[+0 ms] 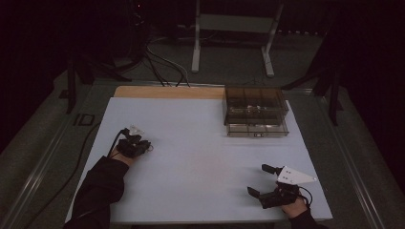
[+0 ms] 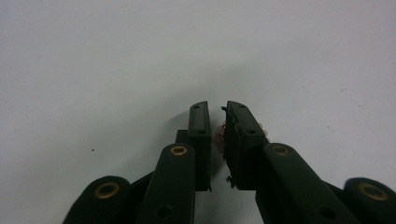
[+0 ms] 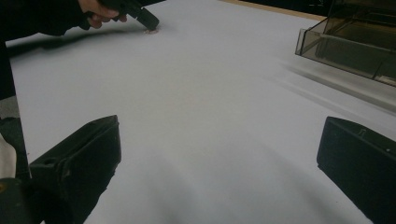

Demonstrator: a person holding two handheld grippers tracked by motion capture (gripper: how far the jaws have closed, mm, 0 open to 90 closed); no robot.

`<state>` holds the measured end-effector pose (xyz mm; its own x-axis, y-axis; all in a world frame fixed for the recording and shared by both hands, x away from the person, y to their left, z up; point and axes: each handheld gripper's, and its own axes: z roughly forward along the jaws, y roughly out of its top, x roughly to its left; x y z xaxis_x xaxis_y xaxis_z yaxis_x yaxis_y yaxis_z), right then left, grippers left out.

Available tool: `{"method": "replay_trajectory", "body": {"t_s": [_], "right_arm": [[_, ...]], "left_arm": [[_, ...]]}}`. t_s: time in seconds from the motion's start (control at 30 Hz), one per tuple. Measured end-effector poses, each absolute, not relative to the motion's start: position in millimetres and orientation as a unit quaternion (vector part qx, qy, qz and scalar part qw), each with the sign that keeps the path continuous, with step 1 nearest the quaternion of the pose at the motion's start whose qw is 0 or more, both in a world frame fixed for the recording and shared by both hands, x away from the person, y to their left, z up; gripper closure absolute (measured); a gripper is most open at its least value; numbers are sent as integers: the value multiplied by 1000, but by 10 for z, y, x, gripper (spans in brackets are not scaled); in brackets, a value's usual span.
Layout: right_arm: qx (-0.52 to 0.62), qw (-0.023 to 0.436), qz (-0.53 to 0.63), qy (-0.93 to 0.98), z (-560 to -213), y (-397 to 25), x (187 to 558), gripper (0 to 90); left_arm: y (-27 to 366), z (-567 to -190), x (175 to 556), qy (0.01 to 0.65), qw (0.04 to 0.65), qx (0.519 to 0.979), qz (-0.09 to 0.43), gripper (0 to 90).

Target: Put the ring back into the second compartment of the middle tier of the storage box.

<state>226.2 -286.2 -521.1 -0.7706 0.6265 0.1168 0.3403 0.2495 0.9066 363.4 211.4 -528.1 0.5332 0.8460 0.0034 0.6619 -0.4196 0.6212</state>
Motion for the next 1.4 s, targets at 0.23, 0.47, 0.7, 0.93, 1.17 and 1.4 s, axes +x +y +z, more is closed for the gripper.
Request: {"method": "replay_trajectory", "body": {"t_s": [0.23,0.47,0.7,0.93,1.17,1.4], "right_arm": [[310,135,526,780,-5213,-2853,2260,0],[310,135,526,780,-5213,-2850,2260,0],[309,136,527,780,-5210,-2856,2257,0],[309,137,527,780,-5208,-2856,2257,0],[310,138,527,780,-5209,-2859,2259,0],[311,137,526,780,-5210,-2848,2259,0]], "left_arm": [[2102,-5273,3645,456,281,830,155,878],[2093,-5270,3640,455,282,830,161,899],[2092,-5241,3636,457,286,826,165,900],[2107,-5160,3617,456,299,822,165,900],[2102,-5116,3602,456,307,818,168,900],[2071,-5039,3591,450,313,819,170,900]]}}
